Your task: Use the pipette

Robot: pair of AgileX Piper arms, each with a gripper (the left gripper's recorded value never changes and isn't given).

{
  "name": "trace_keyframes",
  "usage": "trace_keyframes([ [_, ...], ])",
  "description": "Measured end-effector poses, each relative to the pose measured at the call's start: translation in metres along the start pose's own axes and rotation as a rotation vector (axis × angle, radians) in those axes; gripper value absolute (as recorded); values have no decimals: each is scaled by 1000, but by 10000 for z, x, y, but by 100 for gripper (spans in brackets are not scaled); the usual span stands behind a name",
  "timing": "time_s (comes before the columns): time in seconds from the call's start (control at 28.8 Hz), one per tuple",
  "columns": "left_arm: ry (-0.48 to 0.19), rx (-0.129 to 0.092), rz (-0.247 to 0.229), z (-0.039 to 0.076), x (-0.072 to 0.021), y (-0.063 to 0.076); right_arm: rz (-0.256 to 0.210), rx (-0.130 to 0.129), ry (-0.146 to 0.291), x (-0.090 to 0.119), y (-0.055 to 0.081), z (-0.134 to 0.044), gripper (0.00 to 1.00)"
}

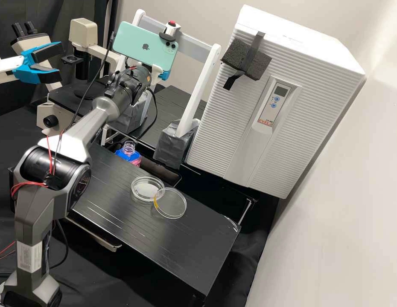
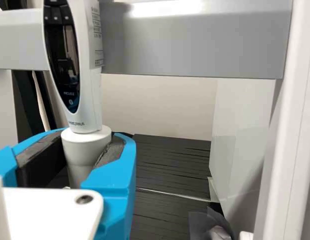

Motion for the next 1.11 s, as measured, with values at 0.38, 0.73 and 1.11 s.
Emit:
trace_keyframes([
  [0.38,0,15,0,0,0,0,27,-4,25,21,-86,41,0],
  [0.73,0,15,0,0,0,0,48,15,42,-18,-132,97,0],
  [1.11,-1,16,2,1,4,6,52,-4,31,-147,-85,155,0],
])
